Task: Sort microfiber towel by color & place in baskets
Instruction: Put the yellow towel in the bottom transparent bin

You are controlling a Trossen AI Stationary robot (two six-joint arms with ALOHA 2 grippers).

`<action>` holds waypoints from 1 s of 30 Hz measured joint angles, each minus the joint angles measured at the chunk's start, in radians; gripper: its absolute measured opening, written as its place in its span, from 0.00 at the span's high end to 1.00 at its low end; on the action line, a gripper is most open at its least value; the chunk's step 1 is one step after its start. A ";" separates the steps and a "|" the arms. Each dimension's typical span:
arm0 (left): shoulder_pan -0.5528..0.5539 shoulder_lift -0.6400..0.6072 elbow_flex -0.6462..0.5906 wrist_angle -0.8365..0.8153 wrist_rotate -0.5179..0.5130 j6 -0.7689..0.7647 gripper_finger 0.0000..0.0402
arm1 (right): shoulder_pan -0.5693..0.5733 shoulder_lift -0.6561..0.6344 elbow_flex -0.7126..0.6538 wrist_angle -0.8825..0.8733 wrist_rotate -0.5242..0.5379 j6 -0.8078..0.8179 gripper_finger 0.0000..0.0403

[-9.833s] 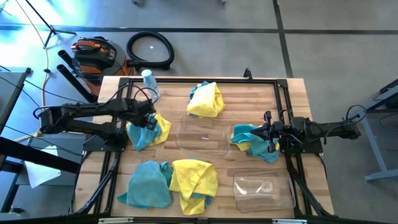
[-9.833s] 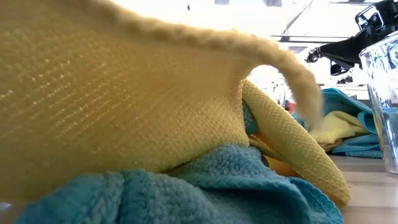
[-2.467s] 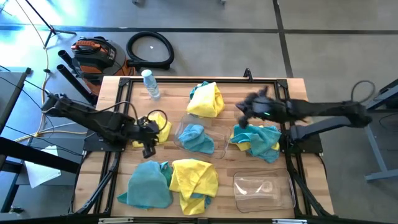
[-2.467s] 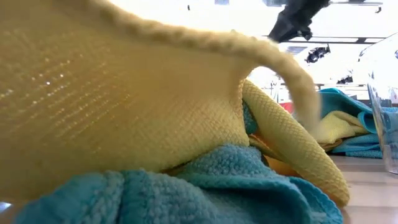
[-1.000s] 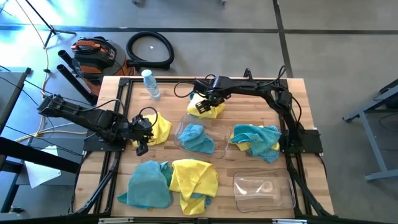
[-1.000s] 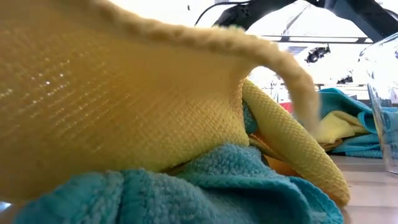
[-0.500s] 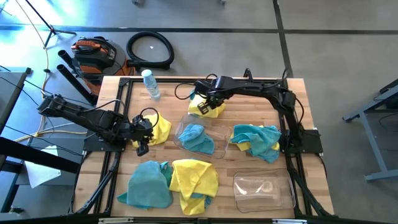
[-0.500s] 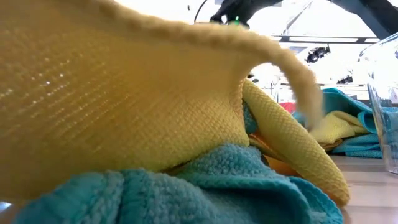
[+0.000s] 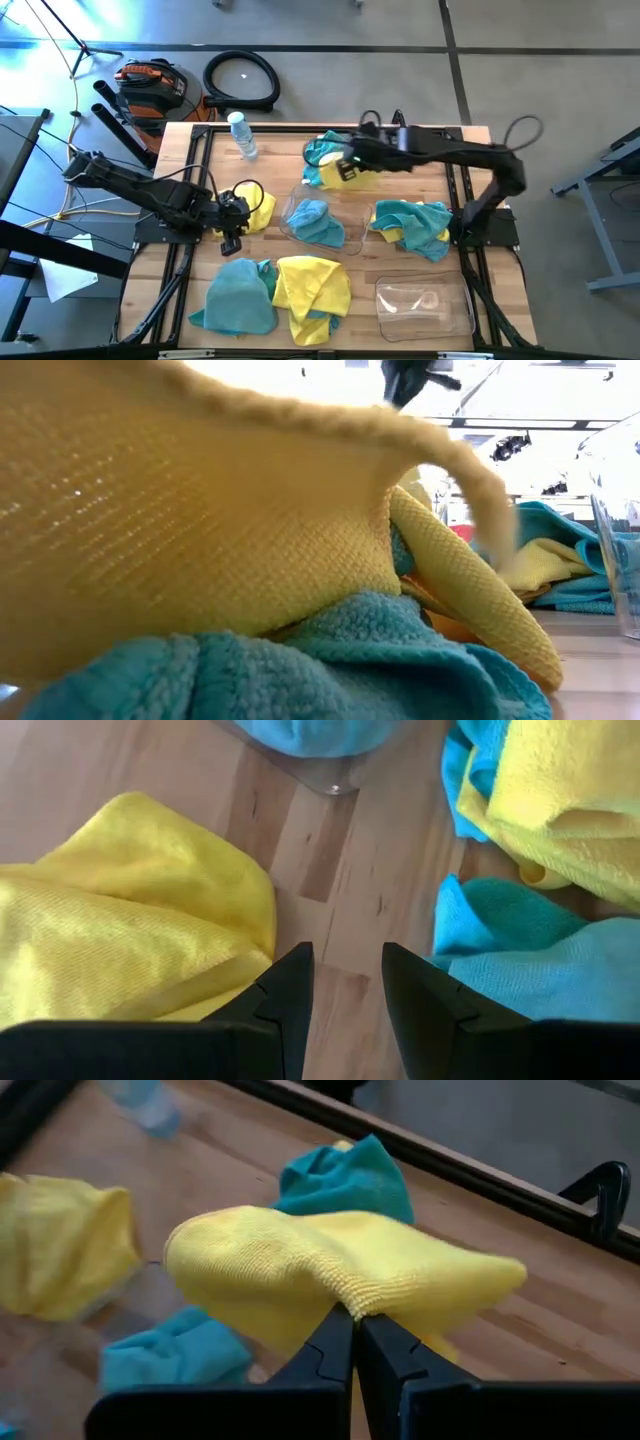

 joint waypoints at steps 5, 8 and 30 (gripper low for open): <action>0.001 0.004 0.000 0.003 0.000 0.000 0.73 | 0.143 -0.116 0.000 -0.065 0.081 0.123 1.00; 0.001 0.004 0.000 0.018 0.000 0.000 0.73 | 0.238 -0.153 0.000 -0.130 0.101 0.218 1.00; 0.000 0.004 0.000 0.043 0.035 -0.049 0.73 | 1.011 -0.162 0.000 -0.319 -0.075 0.991 1.00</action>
